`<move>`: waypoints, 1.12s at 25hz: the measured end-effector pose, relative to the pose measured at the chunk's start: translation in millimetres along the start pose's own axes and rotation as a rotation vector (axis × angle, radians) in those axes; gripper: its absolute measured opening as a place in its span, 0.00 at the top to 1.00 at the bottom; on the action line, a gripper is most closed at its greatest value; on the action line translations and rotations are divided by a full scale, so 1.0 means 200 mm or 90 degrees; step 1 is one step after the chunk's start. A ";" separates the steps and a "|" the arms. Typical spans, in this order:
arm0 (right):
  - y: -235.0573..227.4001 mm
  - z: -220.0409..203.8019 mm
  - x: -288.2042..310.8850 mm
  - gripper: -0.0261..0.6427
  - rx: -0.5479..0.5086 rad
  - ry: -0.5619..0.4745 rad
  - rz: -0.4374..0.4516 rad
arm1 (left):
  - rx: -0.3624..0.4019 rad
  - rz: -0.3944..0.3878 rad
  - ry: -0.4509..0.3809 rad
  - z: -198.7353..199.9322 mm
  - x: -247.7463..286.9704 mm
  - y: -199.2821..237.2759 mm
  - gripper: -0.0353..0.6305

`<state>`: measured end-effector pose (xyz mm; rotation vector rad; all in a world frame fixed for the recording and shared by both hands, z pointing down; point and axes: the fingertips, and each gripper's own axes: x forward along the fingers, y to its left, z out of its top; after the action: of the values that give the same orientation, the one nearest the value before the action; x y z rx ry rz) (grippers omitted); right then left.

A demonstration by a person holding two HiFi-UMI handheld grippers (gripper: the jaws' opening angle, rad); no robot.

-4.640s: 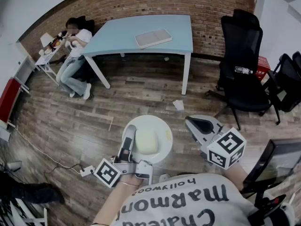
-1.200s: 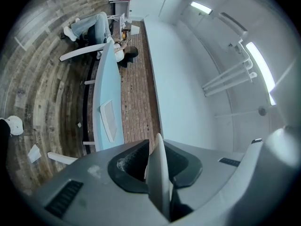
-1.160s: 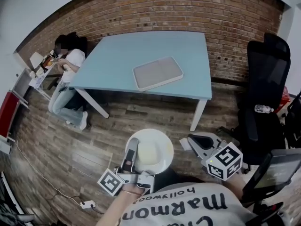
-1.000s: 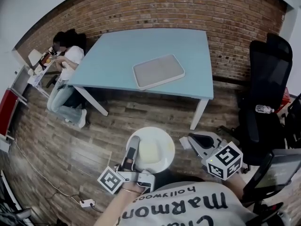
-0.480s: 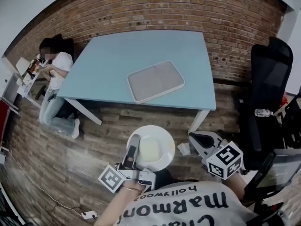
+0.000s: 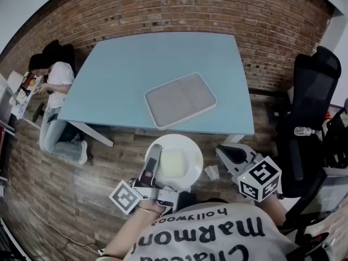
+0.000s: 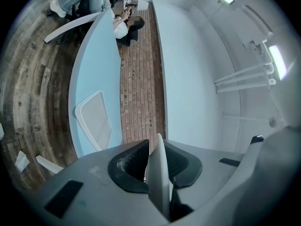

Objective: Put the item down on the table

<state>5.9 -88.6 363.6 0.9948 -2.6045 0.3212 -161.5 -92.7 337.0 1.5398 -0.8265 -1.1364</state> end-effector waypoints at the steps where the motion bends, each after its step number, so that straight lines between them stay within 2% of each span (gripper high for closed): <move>1: -0.01 0.03 0.02 0.95 0.002 -0.003 -0.002 | -0.004 -0.001 0.004 0.02 0.03 -0.01 0.86; 14: -0.13 0.27 0.36 0.95 0.005 -0.017 -0.013 | -0.013 -0.015 0.015 0.35 0.34 -0.01 0.86; 28: -0.34 0.39 0.65 0.95 0.026 -0.033 -0.055 | -0.044 -0.001 0.046 0.58 0.67 0.16 0.86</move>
<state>-56.8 -242.4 347.7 1.1414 -2.6010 0.3315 -227.5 -259.7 327.4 1.5159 -0.7308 -1.0920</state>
